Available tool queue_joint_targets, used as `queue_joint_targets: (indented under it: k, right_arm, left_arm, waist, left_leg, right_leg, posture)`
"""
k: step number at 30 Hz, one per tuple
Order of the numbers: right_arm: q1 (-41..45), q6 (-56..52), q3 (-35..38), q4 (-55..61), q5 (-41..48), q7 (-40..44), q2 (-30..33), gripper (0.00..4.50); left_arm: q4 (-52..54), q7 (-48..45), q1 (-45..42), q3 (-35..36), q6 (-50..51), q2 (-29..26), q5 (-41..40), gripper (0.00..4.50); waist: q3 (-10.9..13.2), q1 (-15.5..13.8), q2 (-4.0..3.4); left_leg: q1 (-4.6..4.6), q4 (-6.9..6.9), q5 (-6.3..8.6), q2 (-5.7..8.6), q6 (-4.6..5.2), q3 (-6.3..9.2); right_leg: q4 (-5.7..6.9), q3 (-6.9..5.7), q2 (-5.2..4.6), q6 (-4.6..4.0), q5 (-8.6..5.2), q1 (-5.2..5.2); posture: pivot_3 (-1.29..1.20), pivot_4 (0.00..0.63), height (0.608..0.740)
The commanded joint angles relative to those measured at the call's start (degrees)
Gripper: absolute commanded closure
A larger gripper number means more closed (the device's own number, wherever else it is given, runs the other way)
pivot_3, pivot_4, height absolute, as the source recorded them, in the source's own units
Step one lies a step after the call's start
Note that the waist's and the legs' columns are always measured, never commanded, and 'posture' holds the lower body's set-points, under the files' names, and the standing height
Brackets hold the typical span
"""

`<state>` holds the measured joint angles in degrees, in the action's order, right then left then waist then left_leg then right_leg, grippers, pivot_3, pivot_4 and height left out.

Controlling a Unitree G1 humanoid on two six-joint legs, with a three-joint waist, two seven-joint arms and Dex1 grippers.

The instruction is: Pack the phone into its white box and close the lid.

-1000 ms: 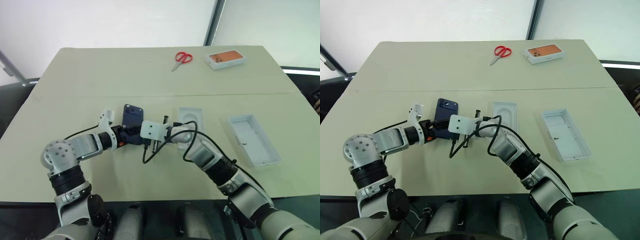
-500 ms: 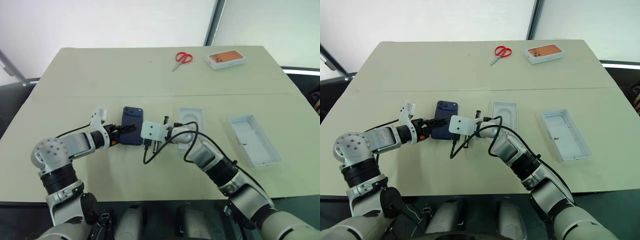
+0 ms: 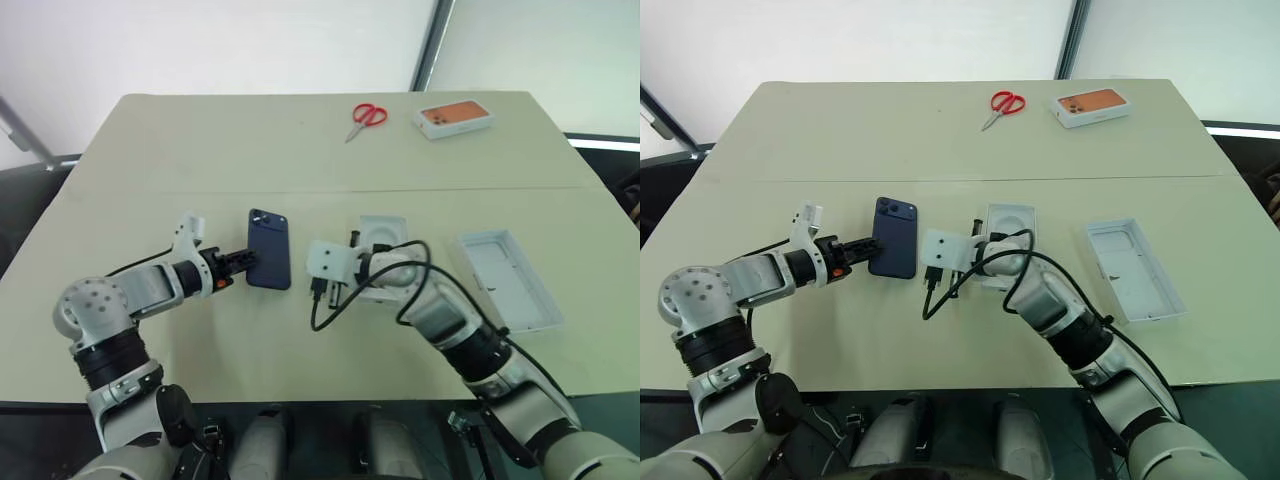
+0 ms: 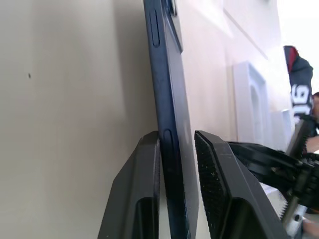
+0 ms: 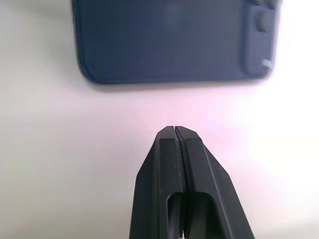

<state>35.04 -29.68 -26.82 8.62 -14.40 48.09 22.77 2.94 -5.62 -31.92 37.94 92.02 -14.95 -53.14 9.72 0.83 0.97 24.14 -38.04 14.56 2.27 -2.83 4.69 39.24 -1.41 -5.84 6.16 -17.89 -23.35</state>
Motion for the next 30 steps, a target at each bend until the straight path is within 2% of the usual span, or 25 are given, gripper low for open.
queue_joint_targets:
  k: [1, 4, 12, 14, 16, 20, 23, 26, 30]
  right_arm:
    - [-1.07, -4.03, 5.18, 9.54, 5.69, 3.11, 1.17, 4.5]
    - [-1.91, -5.59, 6.31, 11.26, 6.6, 3.32, 2.79, 4.5]
    - [-4.52, -9.54, 15.58, 15.83, 13.6, 5.12, 10.0, 4.5]
    - [-7.55, -8.72, 21.36, 16.98, 17.48, 7.38, 13.51, 4.5]
    - [-10.65, -8.6, 26.0, 17.23, 20.32, 9.25, 17.12, 4.5]
    - [-15.06, -6.05, 29.07, 15.21, 20.81, 9.53, 22.7, 4.5]
    - [-18.05, -4.48, 31.46, 13.7, 21.59, 9.34, 25.57, 4.5]
    - [-20.19, -3.05, 33.28, 12.23, 21.6, 8.64, 27.52, 4.5]
    - [-22.66, -1.78, 35.63, 10.79, 21.9, 8.57, 30.45, 4.5]
  left_arm:
    - [1.77, -1.19, -0.73, 0.79, 0.48, 0.22, -2.0, 3.62]
    - [1.6, -1.01, -0.89, 0.61, 0.48, 0.73, -1.68, 4.46]
    - [1.32, -0.74, -3.35, 3.04, 0.47, 3.4, -4.25, 4.46]
    - [2.87, 0.57, -5.12, 1.39, 0.48, 6.86, -5.82, 4.46]
    - [4.1, 2.93, -7.97, 2.43, 0.03, 12.66, -7.36, 4.46]
    - [2.99, 9.17, -11.99, 5.33, -1.21, 22.86, -9.39, 4.46]
    - [0.95, 13.77, -13.27, 3.53, -2.84, 29.8, -8.3, 4.46]
    - [-2.21, 16.67, -13.18, -1.56, -5.38, 32.62, -5.69, 4.46]
    - [-7.47, 18.96, -14.68, -4.4, -8.95, 33.81, -6.32, 4.46]
  waist:
    - [0.0, -0.02, 0.0]
    - [0.0, -0.06, 0.01]
    - [0.04, -0.23, 0.05]
    - [0.05, -0.62, 0.09]
    - [0.07, -1.61, 0.12]
    - [0.1, -1.56, 0.17]
    - [0.12, -0.88, 0.2]
    - [0.13, -0.4, 0.19]
    - [0.14, -0.62, 0.21]
  left_leg:
    - [0.0, 0.0, 0.0, 0.0, 0.0, 0.01]
    - [0.0, 0.01, 0.0, 0.0, 0.0, 0.0]
    - [0.02, 0.01, 0.0, 0.03, 0.01, 0.0]
    - [0.05, 0.0, 0.0, 0.03, 0.01, 0.01]
    - [0.13, -0.05, 0.02, 0.05, 0.04, 0.05]
    - [0.23, -0.18, 0.1, 0.09, 0.19, -0.01]
    - [0.18, -0.13, 0.1, 0.05, 0.19, -0.09]
    - [0.04, -0.06, 0.1, 0.01, 0.19, -0.16]
    - [0.07, -0.1, 0.1, 0.03, 0.19, -0.15]
  right_leg:
    - [0.0, -0.01, 0.01, 0.0, 0.0, 0.0]
    - [-0.01, 0.0, 0.01, 0.0, 0.0, 0.01]
    - [-0.04, -0.01, -0.03, 0.0, 0.0, 0.02]
    - [-0.05, -0.02, -0.03, 0.0, 0.0, 0.02]
    - [-0.14, -0.1, -0.05, 0.0, 0.0, 0.04]
    - [-0.22, -0.11, -0.1, 0.01, 0.0, 0.08]
    - [-0.2, -0.1, -0.07, 0.01, 0.0, 0.07]
    - [-0.11, -0.04, -0.02, 0.01, 0.0, 0.09]
    - [-0.13, -0.04, -0.05, 0.01, 0.0, 0.12]
  posture:
    - [0.0, 0.15, 0.697]
    - [0.0, 0.15, 0.697]
    - [0.0, 0.15, 0.697]
    - [0.0, 0.15, 0.697]
    - [0.0, 0.15, 0.697]
    - [0.0, 0.15, 0.697]
    - [0.0, 0.15, 0.697]
    - [0.0, 0.15, 0.697]
    - [0.0, 0.15, 0.697]
